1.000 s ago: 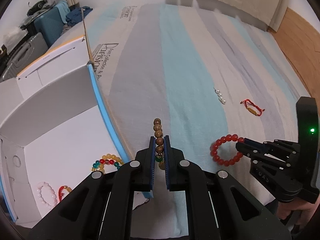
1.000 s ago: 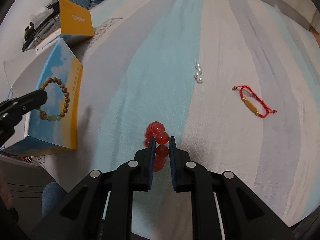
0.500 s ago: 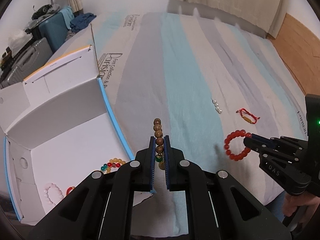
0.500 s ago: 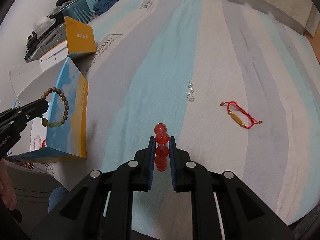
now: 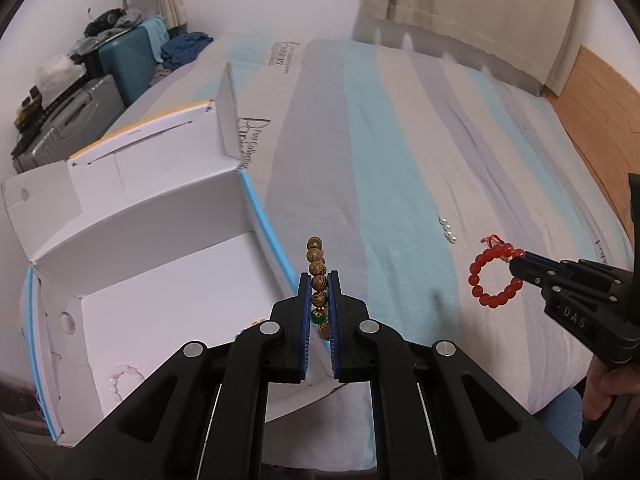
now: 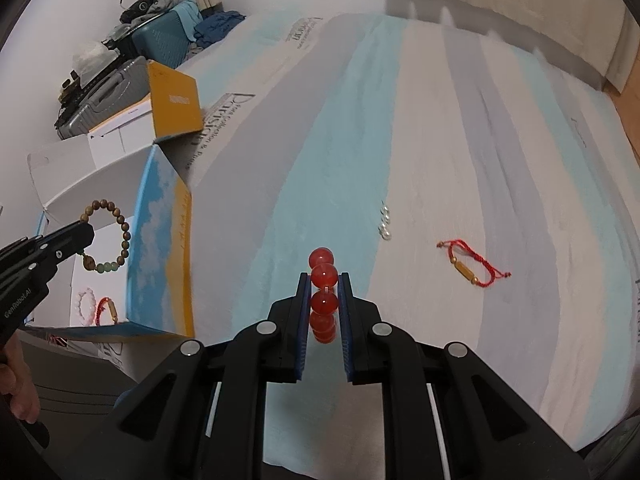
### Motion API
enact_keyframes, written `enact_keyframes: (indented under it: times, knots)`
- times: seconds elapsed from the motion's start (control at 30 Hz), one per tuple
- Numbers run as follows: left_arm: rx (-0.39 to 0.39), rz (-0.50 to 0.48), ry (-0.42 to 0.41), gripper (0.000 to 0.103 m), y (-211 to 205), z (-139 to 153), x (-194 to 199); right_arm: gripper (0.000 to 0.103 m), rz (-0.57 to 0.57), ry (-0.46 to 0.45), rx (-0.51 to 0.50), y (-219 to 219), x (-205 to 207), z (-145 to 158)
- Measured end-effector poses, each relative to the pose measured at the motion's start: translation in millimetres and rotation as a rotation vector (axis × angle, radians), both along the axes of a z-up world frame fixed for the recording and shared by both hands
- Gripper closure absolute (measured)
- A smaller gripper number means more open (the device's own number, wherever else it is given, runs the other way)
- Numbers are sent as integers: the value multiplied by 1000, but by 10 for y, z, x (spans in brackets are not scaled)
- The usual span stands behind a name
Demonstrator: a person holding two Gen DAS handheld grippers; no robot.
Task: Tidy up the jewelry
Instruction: 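Carry both held bracelets over the open white box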
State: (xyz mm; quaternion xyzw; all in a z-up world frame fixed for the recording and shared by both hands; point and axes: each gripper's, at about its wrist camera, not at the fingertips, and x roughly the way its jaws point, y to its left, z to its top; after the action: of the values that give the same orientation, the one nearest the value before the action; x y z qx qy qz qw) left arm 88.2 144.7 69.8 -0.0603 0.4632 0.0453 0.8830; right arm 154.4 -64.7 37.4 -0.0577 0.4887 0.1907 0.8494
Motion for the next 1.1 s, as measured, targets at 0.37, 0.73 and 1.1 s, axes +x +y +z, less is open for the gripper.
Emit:
enact_keyframes:
  times: [0.37, 0.73, 1.1]
  knots:
    - [10, 65, -10, 96, 456, 88, -196, 90, 55, -48, 0, 449, -63, 290]
    - [2, 127, -5, 96, 858, 76, -369, 91, 131, -85, -5, 945, -203, 507]
    - [4, 195, 6, 96, 1285, 36, -597, 90, 212, -118, 13, 1470, -382, 719]
